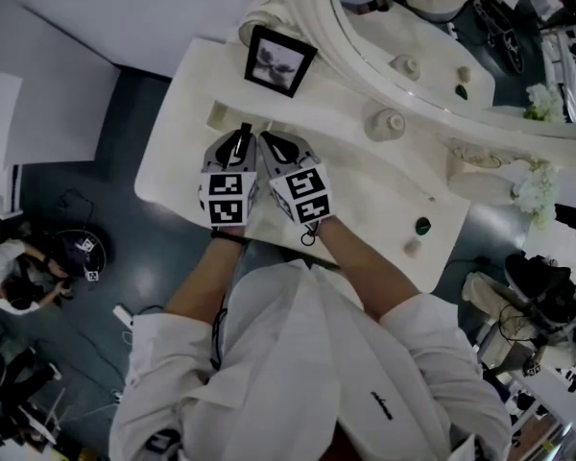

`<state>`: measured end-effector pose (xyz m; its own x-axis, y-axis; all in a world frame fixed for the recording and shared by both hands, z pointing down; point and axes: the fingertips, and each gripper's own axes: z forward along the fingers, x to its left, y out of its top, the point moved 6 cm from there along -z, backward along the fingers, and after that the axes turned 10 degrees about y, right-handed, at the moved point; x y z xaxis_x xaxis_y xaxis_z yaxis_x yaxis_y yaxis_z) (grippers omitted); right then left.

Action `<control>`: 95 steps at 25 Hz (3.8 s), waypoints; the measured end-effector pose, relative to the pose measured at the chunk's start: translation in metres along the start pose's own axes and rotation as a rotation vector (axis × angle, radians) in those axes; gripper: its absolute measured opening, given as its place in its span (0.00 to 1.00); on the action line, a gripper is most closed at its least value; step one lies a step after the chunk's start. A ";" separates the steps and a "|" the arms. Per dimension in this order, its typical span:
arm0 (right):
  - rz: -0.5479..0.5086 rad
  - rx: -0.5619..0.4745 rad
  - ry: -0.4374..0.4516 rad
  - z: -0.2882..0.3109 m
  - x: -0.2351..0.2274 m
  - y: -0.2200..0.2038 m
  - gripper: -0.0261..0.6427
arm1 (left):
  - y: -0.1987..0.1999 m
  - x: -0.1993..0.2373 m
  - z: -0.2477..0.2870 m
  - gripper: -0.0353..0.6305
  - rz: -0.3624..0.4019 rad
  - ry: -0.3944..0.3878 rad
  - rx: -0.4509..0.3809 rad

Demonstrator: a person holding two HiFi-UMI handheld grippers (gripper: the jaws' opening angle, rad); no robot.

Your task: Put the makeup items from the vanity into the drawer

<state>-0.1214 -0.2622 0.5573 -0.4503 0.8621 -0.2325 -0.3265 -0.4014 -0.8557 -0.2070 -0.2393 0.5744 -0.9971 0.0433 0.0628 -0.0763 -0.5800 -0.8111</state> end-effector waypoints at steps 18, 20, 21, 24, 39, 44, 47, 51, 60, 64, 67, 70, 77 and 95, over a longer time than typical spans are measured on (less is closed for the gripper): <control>-0.001 0.018 -0.026 0.007 -0.005 -0.004 0.07 | 0.002 0.004 0.019 0.23 0.029 -0.038 0.037; -0.002 0.017 -0.027 0.004 -0.004 -0.005 0.07 | 0.002 0.003 0.021 0.23 0.027 -0.046 0.038; -0.002 0.017 -0.029 0.002 -0.004 -0.005 0.07 | 0.002 0.003 0.023 0.23 0.026 -0.054 0.037; 0.007 0.013 -0.039 -0.002 -0.007 -0.007 0.07 | 0.002 0.003 0.027 0.23 0.016 -0.075 0.036; 0.030 -0.001 -0.066 -0.025 -0.013 -0.015 0.07 | 0.002 0.012 0.026 0.33 -0.007 -0.052 -0.001; 0.041 -0.021 -0.087 -0.045 -0.016 -0.016 0.07 | 0.012 0.020 0.010 0.33 -0.012 -0.043 -0.084; 0.040 -0.049 -0.107 -0.064 -0.017 -0.013 0.07 | 0.021 0.020 -0.006 0.33 -0.013 -0.038 -0.146; 0.033 -0.110 -0.141 -0.099 -0.018 -0.008 0.06 | 0.033 0.011 -0.032 0.29 0.011 -0.055 -0.218; 0.047 -0.223 -0.277 -0.192 -0.025 -0.009 0.06 | 0.054 -0.049 -0.077 0.09 0.076 -0.176 -0.304; 0.078 -0.278 -0.349 -0.234 -0.025 -0.016 0.07 | 0.061 -0.074 -0.090 0.09 0.108 -0.236 -0.332; 0.101 -0.315 -0.408 -0.268 -0.028 -0.020 0.06 | 0.070 -0.091 -0.097 0.09 0.134 -0.262 -0.372; 0.115 -0.361 -0.470 -0.302 -0.028 -0.024 0.06 | 0.079 -0.107 -0.103 0.09 0.152 -0.284 -0.426; 0.158 -0.432 -0.602 -0.379 -0.023 -0.042 0.06 | 0.088 -0.139 -0.117 0.09 0.184 -0.319 -0.463; 0.175 -0.446 -0.707 -0.427 -0.031 -0.065 0.06 | 0.090 -0.138 -0.122 0.09 0.193 -0.293 -0.479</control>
<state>0.2684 -0.1304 0.4225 -0.9248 0.3441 -0.1621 0.0870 -0.2235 -0.9708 -0.0768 -0.1980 0.4216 -0.9562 -0.2926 -0.0096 0.0466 -0.1198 -0.9917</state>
